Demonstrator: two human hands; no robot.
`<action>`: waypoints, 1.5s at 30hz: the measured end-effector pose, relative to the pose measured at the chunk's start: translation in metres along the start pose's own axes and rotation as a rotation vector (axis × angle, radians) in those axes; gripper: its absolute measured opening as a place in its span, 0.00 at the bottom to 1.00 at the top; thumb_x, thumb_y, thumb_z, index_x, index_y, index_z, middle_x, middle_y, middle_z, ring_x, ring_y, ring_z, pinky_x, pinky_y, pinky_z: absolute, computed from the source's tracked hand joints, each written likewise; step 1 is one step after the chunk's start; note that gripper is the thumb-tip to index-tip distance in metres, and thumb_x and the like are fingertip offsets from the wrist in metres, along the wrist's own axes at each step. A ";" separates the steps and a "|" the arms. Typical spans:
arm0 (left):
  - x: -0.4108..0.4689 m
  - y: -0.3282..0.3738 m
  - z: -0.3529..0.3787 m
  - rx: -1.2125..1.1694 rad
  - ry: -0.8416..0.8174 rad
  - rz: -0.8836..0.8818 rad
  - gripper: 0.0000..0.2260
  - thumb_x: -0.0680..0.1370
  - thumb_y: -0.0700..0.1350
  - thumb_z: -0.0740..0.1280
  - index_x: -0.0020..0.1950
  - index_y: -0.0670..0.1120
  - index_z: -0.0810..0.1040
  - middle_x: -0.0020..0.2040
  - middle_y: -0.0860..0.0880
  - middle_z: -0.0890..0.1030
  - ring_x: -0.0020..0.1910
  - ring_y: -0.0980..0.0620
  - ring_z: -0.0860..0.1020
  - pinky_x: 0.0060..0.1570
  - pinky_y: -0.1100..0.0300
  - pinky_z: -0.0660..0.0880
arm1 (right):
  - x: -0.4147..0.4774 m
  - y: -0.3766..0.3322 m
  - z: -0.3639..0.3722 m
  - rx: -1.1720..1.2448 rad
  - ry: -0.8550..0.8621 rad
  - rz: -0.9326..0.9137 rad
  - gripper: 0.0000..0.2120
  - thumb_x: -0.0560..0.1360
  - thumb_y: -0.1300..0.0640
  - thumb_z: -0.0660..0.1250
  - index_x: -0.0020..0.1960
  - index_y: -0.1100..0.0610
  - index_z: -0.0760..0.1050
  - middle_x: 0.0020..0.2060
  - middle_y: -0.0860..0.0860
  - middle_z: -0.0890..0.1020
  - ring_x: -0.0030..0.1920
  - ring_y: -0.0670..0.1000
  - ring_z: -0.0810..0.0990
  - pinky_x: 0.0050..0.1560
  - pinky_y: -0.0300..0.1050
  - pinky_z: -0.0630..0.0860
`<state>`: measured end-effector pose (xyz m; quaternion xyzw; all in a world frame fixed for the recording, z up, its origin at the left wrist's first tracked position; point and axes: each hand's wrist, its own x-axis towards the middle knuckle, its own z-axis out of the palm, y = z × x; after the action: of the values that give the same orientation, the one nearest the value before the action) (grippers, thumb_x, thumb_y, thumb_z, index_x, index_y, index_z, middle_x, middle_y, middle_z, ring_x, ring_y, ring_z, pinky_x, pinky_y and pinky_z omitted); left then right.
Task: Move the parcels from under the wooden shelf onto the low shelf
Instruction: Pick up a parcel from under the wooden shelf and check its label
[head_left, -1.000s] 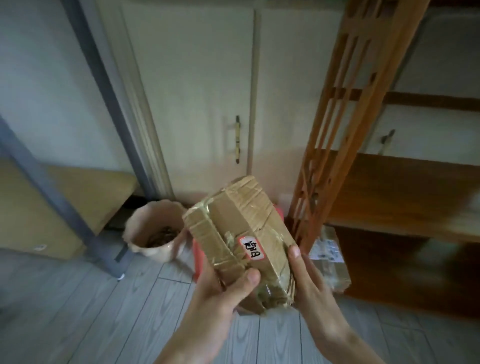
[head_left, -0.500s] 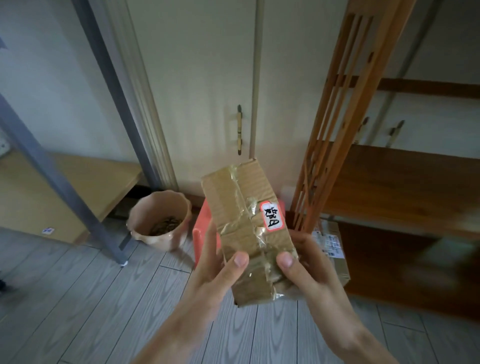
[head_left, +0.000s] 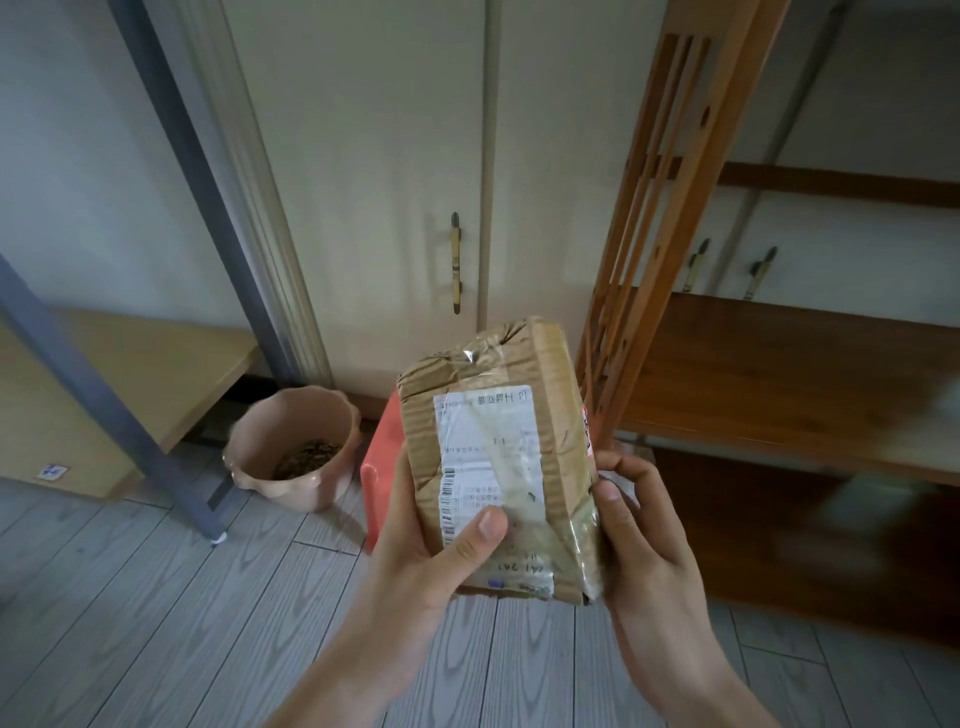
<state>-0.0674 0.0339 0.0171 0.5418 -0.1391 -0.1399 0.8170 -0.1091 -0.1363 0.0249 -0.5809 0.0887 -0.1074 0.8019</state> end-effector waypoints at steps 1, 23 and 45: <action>0.001 0.000 0.001 -0.011 0.012 -0.002 0.30 0.71 0.50 0.79 0.69 0.64 0.72 0.66 0.48 0.83 0.64 0.43 0.82 0.59 0.36 0.78 | 0.001 0.001 -0.001 -0.032 0.026 -0.022 0.08 0.80 0.52 0.62 0.55 0.51 0.77 0.52 0.54 0.86 0.50 0.55 0.86 0.37 0.44 0.84; -0.001 0.023 -0.023 -0.231 0.282 -0.104 0.19 0.80 0.49 0.66 0.72 0.53 0.72 0.66 0.48 0.83 0.66 0.45 0.80 0.58 0.36 0.79 | 0.003 -0.006 -0.002 -0.083 -0.250 -0.086 0.33 0.75 0.58 0.75 0.75 0.43 0.68 0.65 0.51 0.80 0.60 0.53 0.82 0.53 0.49 0.83; -0.032 0.041 -0.031 -0.066 0.088 -0.032 0.29 0.68 0.38 0.76 0.63 0.39 0.66 0.60 0.22 0.71 0.58 0.34 0.74 0.60 0.27 0.71 | 0.001 -0.014 0.045 -0.049 -0.175 -0.381 0.19 0.74 0.61 0.65 0.63 0.49 0.72 0.55 0.40 0.85 0.55 0.40 0.83 0.47 0.36 0.82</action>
<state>-0.0817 0.0877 0.0408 0.5223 -0.0896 -0.1334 0.8375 -0.0966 -0.0994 0.0519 -0.6137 -0.0904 -0.2042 0.7573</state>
